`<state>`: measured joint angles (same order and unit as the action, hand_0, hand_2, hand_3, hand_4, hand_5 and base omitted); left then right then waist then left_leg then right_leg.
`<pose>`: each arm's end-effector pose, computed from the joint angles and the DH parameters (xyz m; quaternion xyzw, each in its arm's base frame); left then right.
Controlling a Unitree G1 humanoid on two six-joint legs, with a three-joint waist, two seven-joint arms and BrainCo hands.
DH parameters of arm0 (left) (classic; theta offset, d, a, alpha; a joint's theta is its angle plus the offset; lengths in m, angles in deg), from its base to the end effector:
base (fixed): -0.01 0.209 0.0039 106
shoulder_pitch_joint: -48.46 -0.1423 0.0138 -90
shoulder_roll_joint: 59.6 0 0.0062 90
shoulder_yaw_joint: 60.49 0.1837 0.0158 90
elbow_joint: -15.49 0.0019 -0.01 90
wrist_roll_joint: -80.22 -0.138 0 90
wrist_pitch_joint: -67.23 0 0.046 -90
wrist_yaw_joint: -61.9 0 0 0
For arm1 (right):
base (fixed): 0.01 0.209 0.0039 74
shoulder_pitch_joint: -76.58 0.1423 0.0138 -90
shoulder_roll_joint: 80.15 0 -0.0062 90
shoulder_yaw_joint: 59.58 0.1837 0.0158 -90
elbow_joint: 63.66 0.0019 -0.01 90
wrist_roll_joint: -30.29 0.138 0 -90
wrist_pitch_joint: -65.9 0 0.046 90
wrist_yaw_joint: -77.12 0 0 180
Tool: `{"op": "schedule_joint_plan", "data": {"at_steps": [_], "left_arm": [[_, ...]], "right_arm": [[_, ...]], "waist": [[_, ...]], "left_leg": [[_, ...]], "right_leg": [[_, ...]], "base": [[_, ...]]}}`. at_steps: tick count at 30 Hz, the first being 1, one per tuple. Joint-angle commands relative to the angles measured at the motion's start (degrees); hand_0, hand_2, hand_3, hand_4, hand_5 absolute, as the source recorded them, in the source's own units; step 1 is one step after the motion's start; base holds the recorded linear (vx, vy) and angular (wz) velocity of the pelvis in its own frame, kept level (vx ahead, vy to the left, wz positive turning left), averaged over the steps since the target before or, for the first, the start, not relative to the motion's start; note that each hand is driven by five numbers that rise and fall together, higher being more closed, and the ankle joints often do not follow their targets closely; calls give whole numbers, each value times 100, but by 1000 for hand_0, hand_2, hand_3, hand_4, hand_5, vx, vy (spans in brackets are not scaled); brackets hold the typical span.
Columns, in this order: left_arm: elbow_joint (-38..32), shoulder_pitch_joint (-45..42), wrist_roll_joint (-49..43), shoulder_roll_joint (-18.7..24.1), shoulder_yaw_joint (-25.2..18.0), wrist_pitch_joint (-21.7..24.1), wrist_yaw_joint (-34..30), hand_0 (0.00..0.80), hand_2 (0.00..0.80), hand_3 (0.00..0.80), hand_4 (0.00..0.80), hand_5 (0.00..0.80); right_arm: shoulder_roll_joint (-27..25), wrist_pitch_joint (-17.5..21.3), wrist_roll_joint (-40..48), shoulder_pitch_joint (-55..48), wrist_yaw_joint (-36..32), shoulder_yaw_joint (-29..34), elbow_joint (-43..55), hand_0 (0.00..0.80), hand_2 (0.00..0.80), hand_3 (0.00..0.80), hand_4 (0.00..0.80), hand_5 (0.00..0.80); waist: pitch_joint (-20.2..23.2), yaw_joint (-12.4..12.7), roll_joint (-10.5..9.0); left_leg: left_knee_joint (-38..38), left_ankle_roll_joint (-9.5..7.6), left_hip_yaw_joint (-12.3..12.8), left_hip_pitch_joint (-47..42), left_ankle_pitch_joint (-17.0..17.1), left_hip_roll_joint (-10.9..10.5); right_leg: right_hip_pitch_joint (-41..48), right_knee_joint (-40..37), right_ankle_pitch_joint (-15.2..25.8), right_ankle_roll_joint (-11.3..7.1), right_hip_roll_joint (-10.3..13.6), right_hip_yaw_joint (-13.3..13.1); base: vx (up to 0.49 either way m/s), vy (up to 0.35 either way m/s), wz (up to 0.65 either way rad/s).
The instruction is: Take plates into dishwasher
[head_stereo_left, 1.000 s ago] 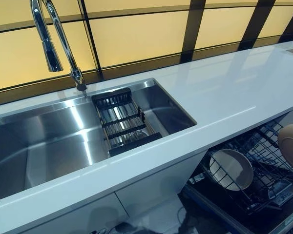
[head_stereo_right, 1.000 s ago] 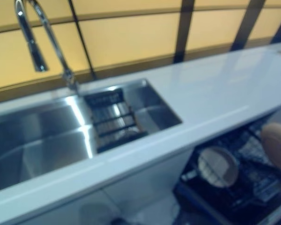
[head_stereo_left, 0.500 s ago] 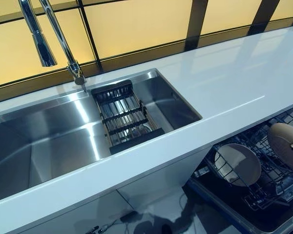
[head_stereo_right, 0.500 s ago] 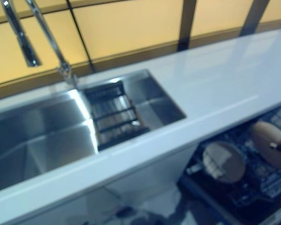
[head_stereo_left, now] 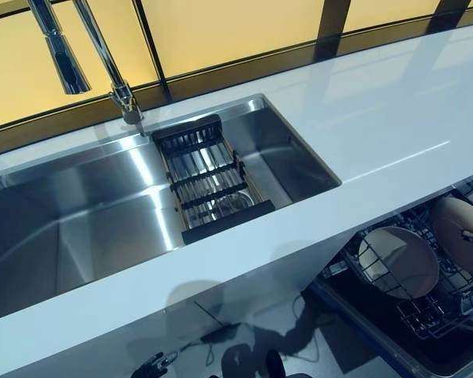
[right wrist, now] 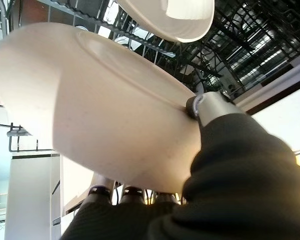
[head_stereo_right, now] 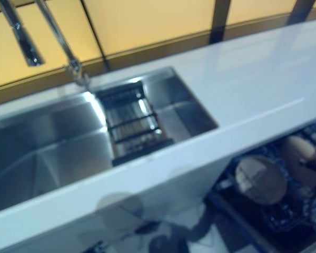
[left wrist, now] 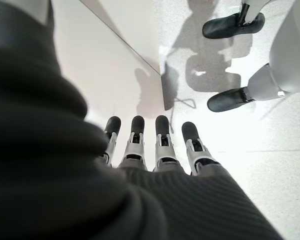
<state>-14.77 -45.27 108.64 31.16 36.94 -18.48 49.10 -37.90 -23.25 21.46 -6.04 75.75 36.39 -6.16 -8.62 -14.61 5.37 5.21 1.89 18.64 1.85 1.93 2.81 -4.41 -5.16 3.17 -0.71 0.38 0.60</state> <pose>0.0823 0.2386 -0.1030 -0.1027 0.4661 0.0529 0.8772 0.1919 -0.4059 0.1510 -0.5473 0.1668 -0.1797 0.8002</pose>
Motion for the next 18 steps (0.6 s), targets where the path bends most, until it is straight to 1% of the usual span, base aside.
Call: {"op": "schedule_joint_plan", "data": {"at_steps": [1,11,18], "left_arm": [[-73,243,280,222,204,40,21,0,0,0,0,0],[-200,324,447,203,322,28,41,0,0,0,0,0],[-265,404,533,193,365,26,26,0,0,0,0,0]], "right_arm": [[-130,50,-89,646,362,-28,-308,800,800,800,800,800],[-215,-141,-141,1061,329,-403,-518,800,800,800,800,800],[-145,-376,-245,1343,249,-715,-728,800,800,800,800,800]], "waist": [[24,197,-51],[-134,219,120],[-246,235,222]], "left_leg": [[-21,-42,-136,-99,-378,112],[-21,-21,-189,10,-332,80],[-21,-13,-217,76,-299,41]], "right_leg": [[-263,107,-23,-436,131,249],[-357,107,-34,-409,155,284],[-420,110,-23,-399,178,294]], "base": [[-40,9,0],[-23,5,2],[-19,12,3]]}}
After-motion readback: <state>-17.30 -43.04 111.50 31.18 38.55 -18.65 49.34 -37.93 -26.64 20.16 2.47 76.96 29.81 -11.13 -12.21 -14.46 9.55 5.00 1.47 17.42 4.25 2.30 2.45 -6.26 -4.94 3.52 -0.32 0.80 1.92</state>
